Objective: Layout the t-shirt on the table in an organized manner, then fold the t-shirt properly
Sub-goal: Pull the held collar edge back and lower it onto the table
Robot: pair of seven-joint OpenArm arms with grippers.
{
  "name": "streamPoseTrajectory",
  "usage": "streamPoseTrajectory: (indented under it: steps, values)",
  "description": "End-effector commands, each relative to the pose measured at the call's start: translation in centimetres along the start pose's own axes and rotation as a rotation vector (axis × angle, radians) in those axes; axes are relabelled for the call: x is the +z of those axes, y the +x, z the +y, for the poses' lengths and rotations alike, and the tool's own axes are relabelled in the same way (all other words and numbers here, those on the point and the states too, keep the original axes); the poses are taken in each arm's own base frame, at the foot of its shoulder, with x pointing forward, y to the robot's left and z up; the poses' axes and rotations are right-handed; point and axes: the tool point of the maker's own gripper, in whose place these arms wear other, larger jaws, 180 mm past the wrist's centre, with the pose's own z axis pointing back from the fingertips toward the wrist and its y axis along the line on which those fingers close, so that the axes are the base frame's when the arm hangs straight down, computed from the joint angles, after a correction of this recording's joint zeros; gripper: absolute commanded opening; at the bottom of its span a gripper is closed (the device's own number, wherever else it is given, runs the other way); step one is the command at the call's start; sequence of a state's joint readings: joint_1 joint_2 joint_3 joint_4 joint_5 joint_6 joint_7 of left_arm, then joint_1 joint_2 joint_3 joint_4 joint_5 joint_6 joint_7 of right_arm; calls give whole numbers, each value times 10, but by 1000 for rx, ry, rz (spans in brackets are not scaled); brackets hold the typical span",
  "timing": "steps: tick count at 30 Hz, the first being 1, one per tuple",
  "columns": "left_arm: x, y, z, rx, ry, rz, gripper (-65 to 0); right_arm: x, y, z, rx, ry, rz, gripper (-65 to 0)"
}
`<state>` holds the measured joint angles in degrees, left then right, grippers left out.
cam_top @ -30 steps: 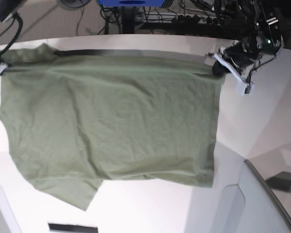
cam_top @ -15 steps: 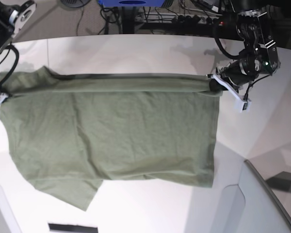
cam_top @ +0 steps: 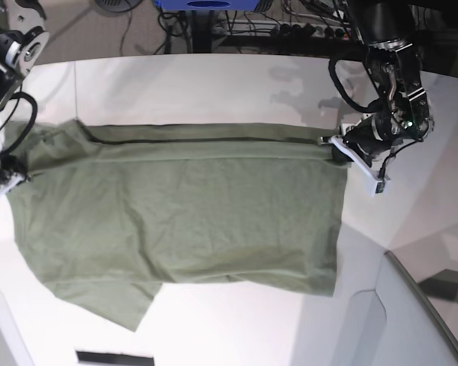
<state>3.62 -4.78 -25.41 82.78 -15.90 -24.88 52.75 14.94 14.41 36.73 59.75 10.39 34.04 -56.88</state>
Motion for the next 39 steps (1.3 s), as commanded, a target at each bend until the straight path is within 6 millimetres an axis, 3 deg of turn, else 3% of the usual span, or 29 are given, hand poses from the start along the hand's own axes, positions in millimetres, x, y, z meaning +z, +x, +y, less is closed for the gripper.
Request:
streamPoseTrajectory:
  steps: [1,7,14,21,29,39]
  values:
    - [4,18,4,-14,11,-46,-650,7,23,-3,12,-5,-64,-650]
    - [-12,12,-15,-53,-38,-32,-650,-1,22,0,6,13,-74,-650]
    - [-17,3,-14,-35,-43,-12,-650,-1,28,1,7,14,-108,-650]
    - [-17,13,-9,-40,-35,-29,-650,2,38,3,16,20,-128,-650]
    - [-16,16,-2,-1,7,-35,-650,-1,56,26,100,38,-128,-650]
    - [-17,22,-2,1,5,-41,-650,1,61,25,94,35,-137,-633]
